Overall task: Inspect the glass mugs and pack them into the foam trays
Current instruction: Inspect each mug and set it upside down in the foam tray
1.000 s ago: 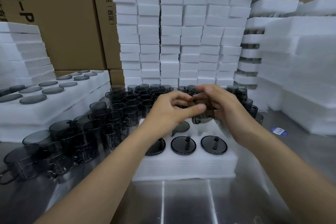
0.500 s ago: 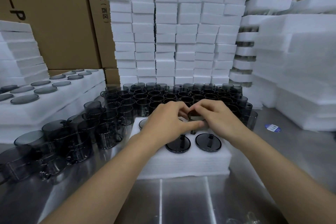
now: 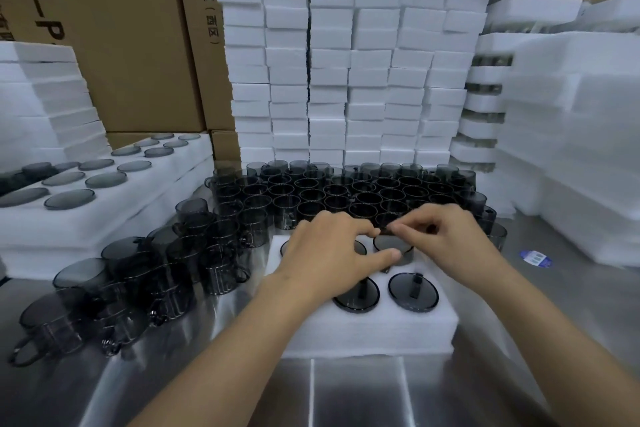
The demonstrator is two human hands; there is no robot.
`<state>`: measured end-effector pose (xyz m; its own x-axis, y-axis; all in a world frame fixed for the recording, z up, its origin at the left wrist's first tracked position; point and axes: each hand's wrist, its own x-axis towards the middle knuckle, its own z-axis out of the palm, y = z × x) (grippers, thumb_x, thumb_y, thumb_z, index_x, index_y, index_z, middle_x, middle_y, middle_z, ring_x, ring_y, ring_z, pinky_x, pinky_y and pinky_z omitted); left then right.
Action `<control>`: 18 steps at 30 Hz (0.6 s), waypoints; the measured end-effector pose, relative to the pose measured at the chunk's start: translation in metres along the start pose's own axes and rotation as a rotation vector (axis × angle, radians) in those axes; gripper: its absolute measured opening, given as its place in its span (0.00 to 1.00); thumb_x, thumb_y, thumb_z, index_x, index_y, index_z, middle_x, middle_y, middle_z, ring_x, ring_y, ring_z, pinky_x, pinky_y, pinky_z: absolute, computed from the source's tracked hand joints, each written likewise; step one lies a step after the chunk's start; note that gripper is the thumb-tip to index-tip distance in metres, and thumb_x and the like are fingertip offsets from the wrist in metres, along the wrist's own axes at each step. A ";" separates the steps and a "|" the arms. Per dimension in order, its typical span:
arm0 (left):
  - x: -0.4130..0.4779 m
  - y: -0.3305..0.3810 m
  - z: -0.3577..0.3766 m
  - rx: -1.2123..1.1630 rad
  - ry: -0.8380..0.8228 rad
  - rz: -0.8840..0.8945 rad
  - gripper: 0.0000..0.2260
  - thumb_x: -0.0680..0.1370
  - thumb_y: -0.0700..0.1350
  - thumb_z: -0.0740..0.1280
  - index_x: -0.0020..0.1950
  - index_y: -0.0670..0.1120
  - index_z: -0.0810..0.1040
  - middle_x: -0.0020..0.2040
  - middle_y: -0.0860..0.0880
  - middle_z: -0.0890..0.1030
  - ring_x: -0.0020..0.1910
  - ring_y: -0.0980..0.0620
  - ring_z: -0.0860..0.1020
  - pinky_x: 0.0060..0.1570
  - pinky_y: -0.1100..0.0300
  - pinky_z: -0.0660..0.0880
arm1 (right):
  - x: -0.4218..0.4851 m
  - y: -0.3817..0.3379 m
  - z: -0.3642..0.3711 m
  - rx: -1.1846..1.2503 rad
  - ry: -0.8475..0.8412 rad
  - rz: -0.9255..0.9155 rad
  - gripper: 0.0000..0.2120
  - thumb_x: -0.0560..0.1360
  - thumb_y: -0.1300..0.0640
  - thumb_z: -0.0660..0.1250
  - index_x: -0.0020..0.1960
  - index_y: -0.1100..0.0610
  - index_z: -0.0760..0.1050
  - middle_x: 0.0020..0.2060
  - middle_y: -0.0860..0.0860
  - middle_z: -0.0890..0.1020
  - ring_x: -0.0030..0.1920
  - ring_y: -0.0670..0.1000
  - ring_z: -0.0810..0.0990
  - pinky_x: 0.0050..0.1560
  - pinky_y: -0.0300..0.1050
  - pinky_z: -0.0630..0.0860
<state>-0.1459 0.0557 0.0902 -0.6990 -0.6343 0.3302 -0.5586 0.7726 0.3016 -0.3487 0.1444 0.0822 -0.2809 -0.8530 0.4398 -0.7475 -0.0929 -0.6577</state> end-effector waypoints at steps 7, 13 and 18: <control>-0.002 0.001 -0.008 0.097 -0.180 0.017 0.29 0.78 0.77 0.57 0.74 0.66 0.76 0.65 0.55 0.83 0.70 0.49 0.76 0.70 0.44 0.70 | -0.001 0.005 0.002 -0.146 -0.057 0.021 0.05 0.77 0.48 0.77 0.45 0.38 0.87 0.43 0.42 0.81 0.45 0.44 0.78 0.48 0.46 0.77; -0.071 -0.050 -0.044 -0.354 -0.066 -0.397 0.39 0.79 0.73 0.63 0.86 0.62 0.57 0.85 0.62 0.60 0.82 0.59 0.59 0.81 0.52 0.60 | 0.000 0.002 0.004 -0.221 -0.116 0.043 0.06 0.77 0.48 0.76 0.47 0.39 0.80 0.44 0.44 0.78 0.44 0.44 0.78 0.45 0.38 0.73; -0.124 -0.024 -0.020 -0.464 0.120 -0.522 0.37 0.83 0.60 0.68 0.88 0.56 0.55 0.87 0.61 0.51 0.84 0.62 0.47 0.83 0.60 0.46 | -0.004 -0.004 0.005 -0.297 -0.086 0.096 0.08 0.74 0.36 0.74 0.44 0.37 0.77 0.40 0.42 0.78 0.40 0.42 0.79 0.38 0.41 0.71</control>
<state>-0.0373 0.1155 0.0596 -0.3228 -0.9379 0.1267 -0.5411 0.2927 0.7884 -0.3418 0.1454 0.0807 -0.3164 -0.8920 0.3228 -0.8665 0.1333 -0.4810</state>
